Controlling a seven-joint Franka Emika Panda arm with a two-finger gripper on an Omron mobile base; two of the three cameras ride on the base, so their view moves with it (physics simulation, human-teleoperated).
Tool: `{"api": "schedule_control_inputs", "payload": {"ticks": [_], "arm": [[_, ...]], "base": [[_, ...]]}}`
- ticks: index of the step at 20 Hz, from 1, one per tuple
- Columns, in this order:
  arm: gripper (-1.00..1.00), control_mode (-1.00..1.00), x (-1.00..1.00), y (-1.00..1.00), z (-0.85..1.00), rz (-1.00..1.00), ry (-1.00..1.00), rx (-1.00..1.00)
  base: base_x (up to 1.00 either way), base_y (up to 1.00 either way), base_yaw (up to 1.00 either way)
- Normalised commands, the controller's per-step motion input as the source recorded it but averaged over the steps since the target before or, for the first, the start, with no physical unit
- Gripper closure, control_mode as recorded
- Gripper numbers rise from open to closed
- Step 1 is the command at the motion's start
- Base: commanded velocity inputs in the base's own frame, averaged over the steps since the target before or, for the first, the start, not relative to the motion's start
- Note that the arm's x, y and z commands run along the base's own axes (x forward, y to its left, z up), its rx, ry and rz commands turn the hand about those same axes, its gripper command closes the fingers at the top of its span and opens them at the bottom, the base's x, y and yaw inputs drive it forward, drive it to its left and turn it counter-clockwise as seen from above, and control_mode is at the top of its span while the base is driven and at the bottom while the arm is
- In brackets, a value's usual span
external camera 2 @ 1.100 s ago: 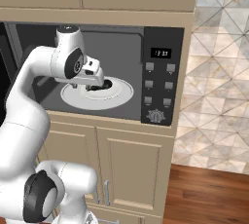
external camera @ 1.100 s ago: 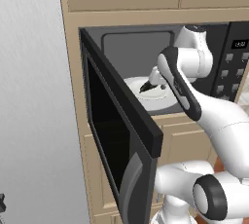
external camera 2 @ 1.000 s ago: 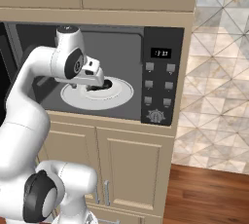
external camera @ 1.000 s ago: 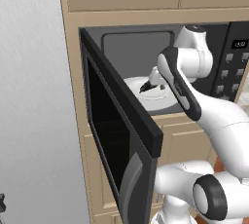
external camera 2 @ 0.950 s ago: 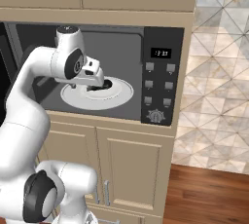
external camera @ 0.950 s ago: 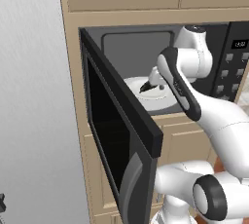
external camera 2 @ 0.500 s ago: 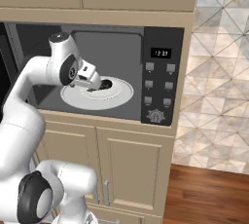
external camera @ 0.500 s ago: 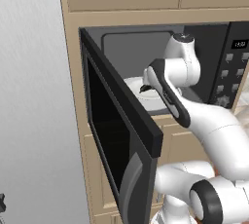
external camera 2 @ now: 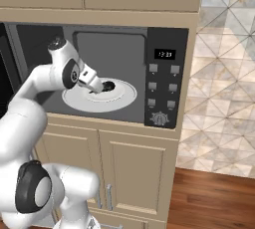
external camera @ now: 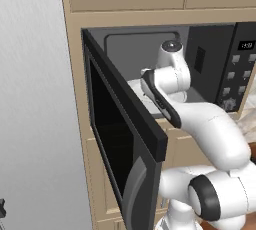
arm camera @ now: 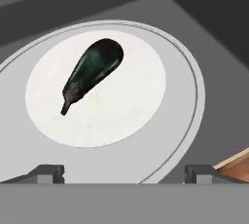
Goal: Pick the eggplant from the microwave and place it on plate located on the counter.
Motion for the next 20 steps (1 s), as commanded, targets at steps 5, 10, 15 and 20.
{"api": "schedule_control_inputs", "payload": {"ticks": [5, 10, 15, 20], "arm": [[-1.0, -1.0, 0.55, -0.08, -0.02, -0.04, 0.0, 0.0], [-1.0, -1.0, 0.42, 0.0, -0.2, 0.0, 0.0, 0.0], [-1.0, -1.0, 0.41, 0.0, -0.36, 0.0, 0.0, 0.0], [-1.0, -1.0, 0.38, 0.0, -0.27, 0.0, 0.0, 0.0]], "base": [[0.0, 0.0, 0.0], [0.0, 0.0, 0.0], [0.0, 0.0, 0.0], [0.0, 0.0, 0.0]]}}
